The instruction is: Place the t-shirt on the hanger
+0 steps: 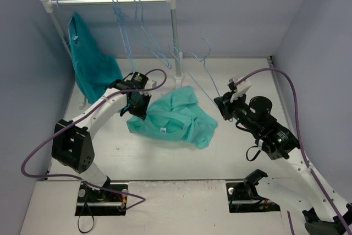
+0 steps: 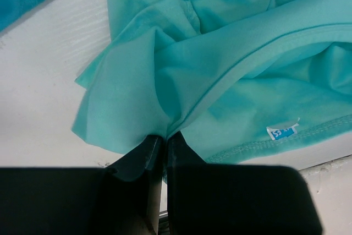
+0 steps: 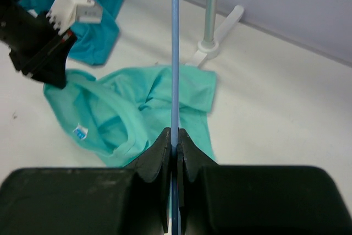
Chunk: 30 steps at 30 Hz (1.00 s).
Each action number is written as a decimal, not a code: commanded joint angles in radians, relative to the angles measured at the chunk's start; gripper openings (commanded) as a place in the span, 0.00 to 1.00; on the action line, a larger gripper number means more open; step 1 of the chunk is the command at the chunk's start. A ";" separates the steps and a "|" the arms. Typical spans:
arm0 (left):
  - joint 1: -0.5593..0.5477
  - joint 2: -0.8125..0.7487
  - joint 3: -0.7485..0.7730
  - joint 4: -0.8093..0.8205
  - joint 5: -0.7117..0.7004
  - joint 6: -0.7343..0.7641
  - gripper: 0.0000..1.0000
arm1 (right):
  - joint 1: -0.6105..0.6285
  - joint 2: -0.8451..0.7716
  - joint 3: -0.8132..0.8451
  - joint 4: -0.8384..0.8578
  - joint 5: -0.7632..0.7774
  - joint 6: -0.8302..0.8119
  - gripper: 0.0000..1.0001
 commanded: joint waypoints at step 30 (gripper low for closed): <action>0.111 0.056 0.410 -0.268 -0.034 0.104 0.00 | 0.104 -0.019 -0.113 -0.084 -0.405 0.016 0.00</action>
